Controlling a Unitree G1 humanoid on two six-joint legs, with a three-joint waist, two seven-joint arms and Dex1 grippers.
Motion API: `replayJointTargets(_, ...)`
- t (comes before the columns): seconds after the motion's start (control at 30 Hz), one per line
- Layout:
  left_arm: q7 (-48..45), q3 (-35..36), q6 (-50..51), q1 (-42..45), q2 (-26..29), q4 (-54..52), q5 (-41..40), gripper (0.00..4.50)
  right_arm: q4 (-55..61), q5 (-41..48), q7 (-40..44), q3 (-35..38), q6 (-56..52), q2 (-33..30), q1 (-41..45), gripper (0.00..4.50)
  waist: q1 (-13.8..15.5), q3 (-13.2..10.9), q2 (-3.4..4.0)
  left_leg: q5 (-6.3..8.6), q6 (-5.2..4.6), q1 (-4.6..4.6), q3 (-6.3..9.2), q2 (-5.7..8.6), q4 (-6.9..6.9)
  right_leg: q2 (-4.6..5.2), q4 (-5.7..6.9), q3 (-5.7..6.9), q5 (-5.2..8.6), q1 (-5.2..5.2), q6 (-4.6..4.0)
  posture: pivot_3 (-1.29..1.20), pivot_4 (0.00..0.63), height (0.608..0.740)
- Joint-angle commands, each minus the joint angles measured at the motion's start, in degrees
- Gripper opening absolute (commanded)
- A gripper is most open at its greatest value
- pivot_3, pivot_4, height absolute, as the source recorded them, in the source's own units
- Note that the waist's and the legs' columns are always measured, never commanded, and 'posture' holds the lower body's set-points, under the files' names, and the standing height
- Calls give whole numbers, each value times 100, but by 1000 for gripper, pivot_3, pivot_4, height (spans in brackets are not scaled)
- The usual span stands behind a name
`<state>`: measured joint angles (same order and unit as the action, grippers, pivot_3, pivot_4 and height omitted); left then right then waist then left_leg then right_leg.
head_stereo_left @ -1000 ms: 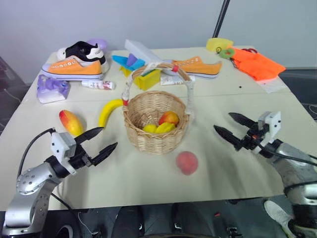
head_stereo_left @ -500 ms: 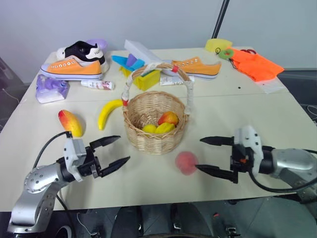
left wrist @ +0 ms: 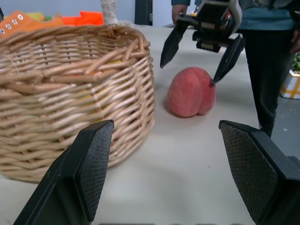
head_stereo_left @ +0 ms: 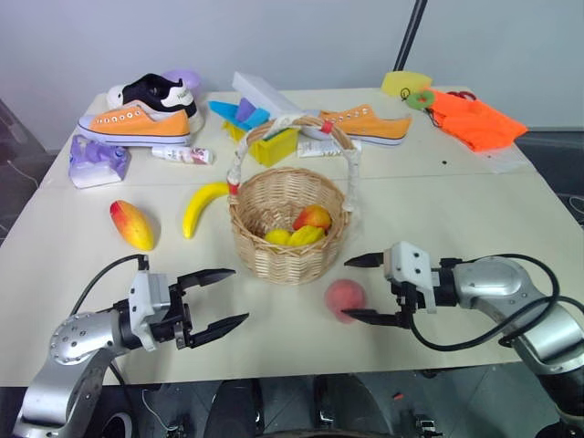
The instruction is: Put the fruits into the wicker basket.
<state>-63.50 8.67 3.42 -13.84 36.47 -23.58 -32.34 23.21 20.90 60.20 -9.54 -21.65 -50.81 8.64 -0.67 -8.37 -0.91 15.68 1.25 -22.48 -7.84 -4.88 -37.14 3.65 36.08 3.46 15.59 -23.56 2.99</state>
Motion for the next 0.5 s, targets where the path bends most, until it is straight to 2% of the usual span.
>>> replayJointTargets(0.03, 64, 15, -20, -44, 1, -242, -55, 3856, -45, 105, 42, 19, -93, 165, 15, 4479, 0, 0, 0, 0, 0, 0, 0, 0, -2, 0, 0, 1, 0, 0, 0, 0, 150, 740)
replayJointTargets(0.47, 143, 12, 0, -96, -45, -246, -120, 3856, -627, -323, 144, -337, 153, 607, 205, 4479, 2, 1, -1, 0, 0, 1, -2, 1, -2, 1, 1, 2, 0, 0, 0, 0, 150, 740)
replayJointTargets(0.5, 146, 21, 21, -103, -46, -247, -149, 3856, -690, -396, 137, -350, 210, 606, 207, 4247, 3, 1, -1, 0, 0, 1, -1, 0, -2, 0, 2, 2, 0, 1, 0, 0, 150, 740)
